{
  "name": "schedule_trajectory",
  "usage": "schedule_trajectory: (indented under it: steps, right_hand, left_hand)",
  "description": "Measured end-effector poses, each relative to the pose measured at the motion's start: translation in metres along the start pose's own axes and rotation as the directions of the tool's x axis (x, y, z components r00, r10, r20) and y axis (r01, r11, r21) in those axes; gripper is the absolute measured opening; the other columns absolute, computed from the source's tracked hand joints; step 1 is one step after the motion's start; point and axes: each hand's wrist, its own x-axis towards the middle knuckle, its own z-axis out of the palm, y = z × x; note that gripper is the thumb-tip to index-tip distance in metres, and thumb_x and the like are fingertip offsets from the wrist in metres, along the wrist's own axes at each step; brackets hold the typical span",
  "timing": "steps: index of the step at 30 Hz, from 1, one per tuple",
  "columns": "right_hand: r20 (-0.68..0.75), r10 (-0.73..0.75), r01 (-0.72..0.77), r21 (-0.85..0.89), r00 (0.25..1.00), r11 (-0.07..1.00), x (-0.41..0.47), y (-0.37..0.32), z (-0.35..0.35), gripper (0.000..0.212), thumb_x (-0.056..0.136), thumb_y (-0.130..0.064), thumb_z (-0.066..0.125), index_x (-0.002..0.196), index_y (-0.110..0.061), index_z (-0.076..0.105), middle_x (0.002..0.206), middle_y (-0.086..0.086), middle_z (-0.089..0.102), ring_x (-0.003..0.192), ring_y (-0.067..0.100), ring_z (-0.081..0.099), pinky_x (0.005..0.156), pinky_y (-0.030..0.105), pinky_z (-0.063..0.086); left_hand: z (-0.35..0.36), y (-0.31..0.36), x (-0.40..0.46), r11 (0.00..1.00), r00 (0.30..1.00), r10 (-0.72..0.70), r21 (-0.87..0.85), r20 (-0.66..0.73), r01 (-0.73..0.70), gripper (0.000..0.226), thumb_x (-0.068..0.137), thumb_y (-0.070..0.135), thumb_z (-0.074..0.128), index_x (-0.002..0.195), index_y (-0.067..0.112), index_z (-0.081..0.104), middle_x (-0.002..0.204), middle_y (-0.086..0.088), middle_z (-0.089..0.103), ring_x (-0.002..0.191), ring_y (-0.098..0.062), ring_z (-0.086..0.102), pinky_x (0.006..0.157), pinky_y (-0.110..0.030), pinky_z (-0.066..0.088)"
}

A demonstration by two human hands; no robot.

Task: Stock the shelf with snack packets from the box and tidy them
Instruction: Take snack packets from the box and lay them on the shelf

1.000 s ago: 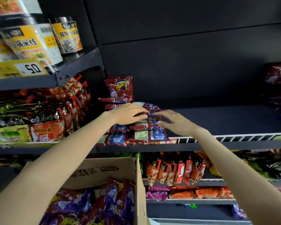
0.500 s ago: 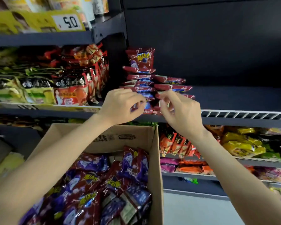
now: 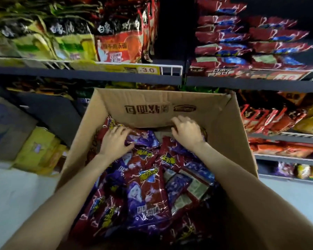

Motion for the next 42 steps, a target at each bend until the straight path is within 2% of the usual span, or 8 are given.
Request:
schedule_trajectory:
  steps: [4,7,13,18,22,26,34,42]
  right_hand:
    - [0.271,0.248,-0.241,-0.057,0.93,0.969,-0.014,0.012,0.056,0.072,0.092,-0.041,0.054,0.15,-0.025,0.014,0.154,0.015,0.016,0.136,0.038,0.026,0.107,0.047,0.03]
    - [0.409,0.253,-0.274,-0.007,0.877,0.962,-0.015,0.019,0.08,0.082,0.092,-0.042,0.054,0.151,-0.03,-0.002,0.158,0.016,-0.003,0.142,0.043,0.01,0.114,0.05,0.02]
    - [0.432,-0.003,-0.002,0.01,0.902,1.0,-0.026,0.01,0.095,0.073,0.094,-0.042,0.049,0.152,-0.029,0.007,0.157,0.012,0.011,0.139,0.041,0.017,0.112,0.049,0.024]
    - [0.302,-0.052,0.085,-0.097,0.952,0.992,0.0,0.039,0.083,0.058,0.1,-0.04,0.036,0.151,-0.027,0.013,0.156,0.013,0.015,0.138,0.034,0.024,0.11,0.045,0.027]
    - [0.455,-0.247,0.365,-0.193,0.856,0.911,0.039,0.057,0.078,0.065,0.095,-0.059,0.024,0.152,-0.03,0.007,0.158,0.013,0.011,0.141,0.033,0.017,0.113,0.043,0.019]
    - [0.627,-0.284,0.507,-0.208,0.726,0.837,0.058,0.06,0.081,0.074,0.085,-0.072,0.012,0.149,-0.039,-0.002,0.156,0.014,0.014,0.136,0.034,0.027,0.111,0.041,0.024]
    - [0.612,-0.323,0.462,-0.079,0.722,0.884,0.052,0.048,0.071,0.073,0.088,-0.069,0.029,0.149,-0.039,0.003,0.134,0.013,0.042,0.121,0.031,0.043,0.104,0.043,0.029]
    - [0.585,-0.375,0.509,-0.075,0.719,0.858,0.04,0.042,0.028,0.074,0.094,-0.039,0.048,0.147,-0.047,-0.002,0.129,0.008,0.047,0.118,0.026,0.043,0.101,0.042,0.027]
  left_hand:
    - [0.025,-0.004,0.005,1.0,0.994,-0.005,0.02,0.112,0.003,0.067,0.083,0.05,0.061,0.14,0.025,0.039,0.139,-0.002,0.044,0.128,-0.023,0.038,0.101,-0.041,0.036]
    - [0.04,-0.005,0.009,0.999,0.993,0.046,-0.018,0.113,-0.044,0.051,0.084,0.028,0.066,0.133,0.022,0.051,0.136,-0.003,0.049,0.126,-0.026,0.041,0.093,-0.045,0.043]
    - [0.061,-0.003,-0.005,0.983,0.987,0.154,-0.097,-0.049,-0.158,0.026,0.09,0.035,0.058,0.111,0.024,0.068,0.115,0.002,0.064,0.109,-0.026,0.054,0.081,-0.044,0.05]
    - [0.06,-0.004,-0.016,0.981,0.99,0.062,-0.172,-0.13,-0.084,0.056,0.096,0.056,0.026,0.112,0.02,0.066,0.113,-0.002,0.061,0.103,-0.024,0.054,0.073,-0.039,0.052]
    - [0.051,0.0,-0.005,0.977,0.978,-0.204,-0.048,0.045,0.206,0.073,0.085,0.071,0.031,0.135,0.019,0.044,0.124,-0.013,0.049,0.105,-0.029,0.051,0.076,-0.038,0.048]
    - [0.056,0.017,0.005,0.961,0.923,-0.277,0.052,0.267,0.273,0.092,0.077,0.081,0.019,0.149,0.023,0.014,0.141,-0.017,0.033,0.117,-0.034,0.047,0.091,-0.039,0.042]
    - [0.066,0.028,0.007,0.858,0.944,-0.282,-0.394,0.174,0.329,0.067,0.091,0.059,0.038,0.13,0.006,0.051,0.135,-0.007,0.04,0.115,-0.026,0.052,0.087,-0.04,0.05]
    - [0.051,0.036,0.018,0.86,0.973,-0.192,-0.5,-0.128,0.104,0.034,0.079,0.013,0.074,0.11,0.004,0.065,0.119,-0.009,0.05,0.112,-0.025,0.052,0.1,-0.041,0.044]
